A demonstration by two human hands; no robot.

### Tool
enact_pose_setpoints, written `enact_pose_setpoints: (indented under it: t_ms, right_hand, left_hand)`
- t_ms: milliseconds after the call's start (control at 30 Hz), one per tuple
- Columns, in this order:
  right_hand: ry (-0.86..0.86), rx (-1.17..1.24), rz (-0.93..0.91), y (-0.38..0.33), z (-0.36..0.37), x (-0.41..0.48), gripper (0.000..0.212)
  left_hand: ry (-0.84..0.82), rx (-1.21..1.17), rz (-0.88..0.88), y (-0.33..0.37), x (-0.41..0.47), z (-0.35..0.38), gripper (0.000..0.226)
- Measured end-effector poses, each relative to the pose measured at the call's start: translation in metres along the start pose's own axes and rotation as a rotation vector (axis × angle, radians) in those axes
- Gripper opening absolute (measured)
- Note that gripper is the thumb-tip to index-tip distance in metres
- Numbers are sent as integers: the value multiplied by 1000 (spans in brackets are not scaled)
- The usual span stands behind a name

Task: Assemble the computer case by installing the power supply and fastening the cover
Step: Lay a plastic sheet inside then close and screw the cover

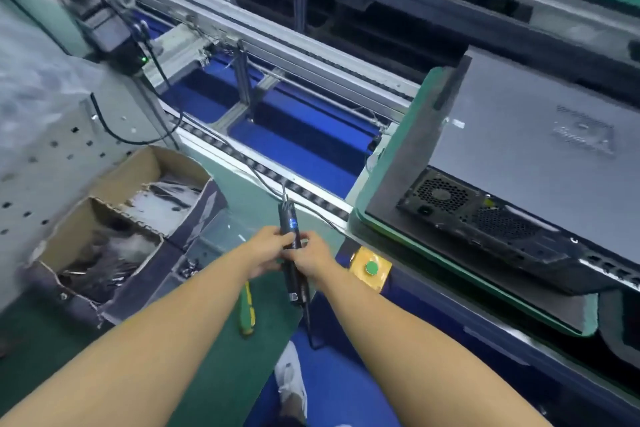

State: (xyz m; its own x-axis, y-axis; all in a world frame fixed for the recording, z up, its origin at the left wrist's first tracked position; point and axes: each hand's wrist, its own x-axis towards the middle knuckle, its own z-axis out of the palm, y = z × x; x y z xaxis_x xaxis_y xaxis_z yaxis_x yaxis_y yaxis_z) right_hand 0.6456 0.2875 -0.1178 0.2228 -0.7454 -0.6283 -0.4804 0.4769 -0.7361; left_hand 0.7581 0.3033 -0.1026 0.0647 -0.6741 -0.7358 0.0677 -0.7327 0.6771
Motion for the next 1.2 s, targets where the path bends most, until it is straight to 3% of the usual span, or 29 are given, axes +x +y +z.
enact_pose_setpoints:
  t_ms: [100,267,367,467,633,700,833,867,1000,1067,1200]
  right_hand:
    - [25,-110,13,5,15,19,24]
    - [72,-355,-2,19,32,35,27]
    - [68,-470,-44,21,28,33,28]
    - [60,-630,-112,25,4,24,41]
    - [167,-918,-147,42,-75,-4,37]
    - [132,-931,-85,52,-101,-17,38]
    - [-26,-849,-39,74,-130,-37,14]
    - [-46,-870,-44,78,-134,-39,18]
    - [-146,-920,-141,95,-142,-45,67]
    - [-160,-1056,-174,102,-146,-45,69]
    - [-137,-1201,-212,100,-150,-37,51]
  left_hand:
    - [137,159,5,-13,27,-6,24]
    - [340,698,-29,-22,49,-8,25]
    - [415,861,-6,-18,48,-4,28]
    - [470,848,121,-13,43,-5,26]
    - [321,684,203,-9,26,1,22]
    - [291,641,182,-8,14,18,21]
    - [230,627,164,-7,-5,69,26]
    - [214,644,172,-7,-9,80,26]
    - [207,690,191,-12,-16,105,27]
    - [232,689,175,-14,-17,106,26]
    - [267,719,134,-22,-17,101,24]
